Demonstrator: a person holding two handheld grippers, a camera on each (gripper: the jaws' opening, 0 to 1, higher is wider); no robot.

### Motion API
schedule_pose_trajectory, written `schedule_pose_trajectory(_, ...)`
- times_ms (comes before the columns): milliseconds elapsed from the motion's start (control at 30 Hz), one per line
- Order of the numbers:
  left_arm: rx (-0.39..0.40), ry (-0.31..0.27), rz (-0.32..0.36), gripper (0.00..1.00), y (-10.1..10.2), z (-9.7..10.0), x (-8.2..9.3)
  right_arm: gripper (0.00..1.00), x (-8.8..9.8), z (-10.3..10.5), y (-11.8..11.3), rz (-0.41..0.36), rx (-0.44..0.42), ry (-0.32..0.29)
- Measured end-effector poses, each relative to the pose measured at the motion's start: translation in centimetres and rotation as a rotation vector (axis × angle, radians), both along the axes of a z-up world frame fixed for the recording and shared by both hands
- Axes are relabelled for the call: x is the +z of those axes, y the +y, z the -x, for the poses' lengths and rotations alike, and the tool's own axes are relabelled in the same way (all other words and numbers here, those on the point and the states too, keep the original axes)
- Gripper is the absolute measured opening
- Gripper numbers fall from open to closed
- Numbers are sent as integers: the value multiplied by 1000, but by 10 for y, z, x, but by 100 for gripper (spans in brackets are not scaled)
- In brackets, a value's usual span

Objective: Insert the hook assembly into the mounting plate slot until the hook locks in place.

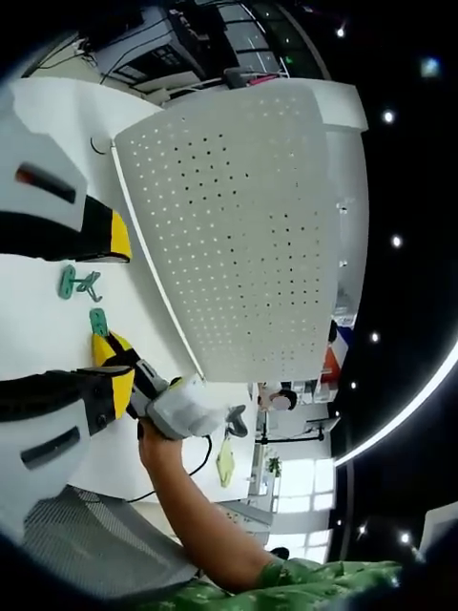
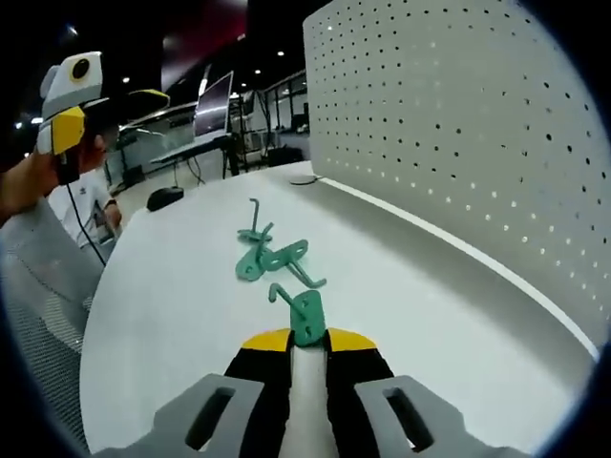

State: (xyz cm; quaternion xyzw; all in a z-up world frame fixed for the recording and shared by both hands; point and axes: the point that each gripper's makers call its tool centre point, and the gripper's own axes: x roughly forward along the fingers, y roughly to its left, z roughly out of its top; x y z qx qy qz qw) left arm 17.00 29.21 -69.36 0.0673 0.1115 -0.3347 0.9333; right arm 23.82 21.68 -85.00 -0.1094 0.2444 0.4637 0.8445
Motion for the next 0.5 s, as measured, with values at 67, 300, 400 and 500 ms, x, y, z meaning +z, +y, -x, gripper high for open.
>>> schedule_pose_trajectory(67, -1, 2, -4, 45, -1, 0, -1, 7, 5, -1, 0, -3, 4, -20)
schedule_pose_trajectory(300, -9, 7, -9, 45, -2, 1, -3, 3, 8, -1, 1, -5, 14, -35)
schedule_pose_trajectory(400, -8, 8, -8, 45, -2, 2, -3, 2, 9, 1, 2, -3, 20, -32)
schedule_pose_trajectory(500, -8, 7, -7, 45, -2, 1, -3, 2, 8, 2, 3, 1, 27, -33)
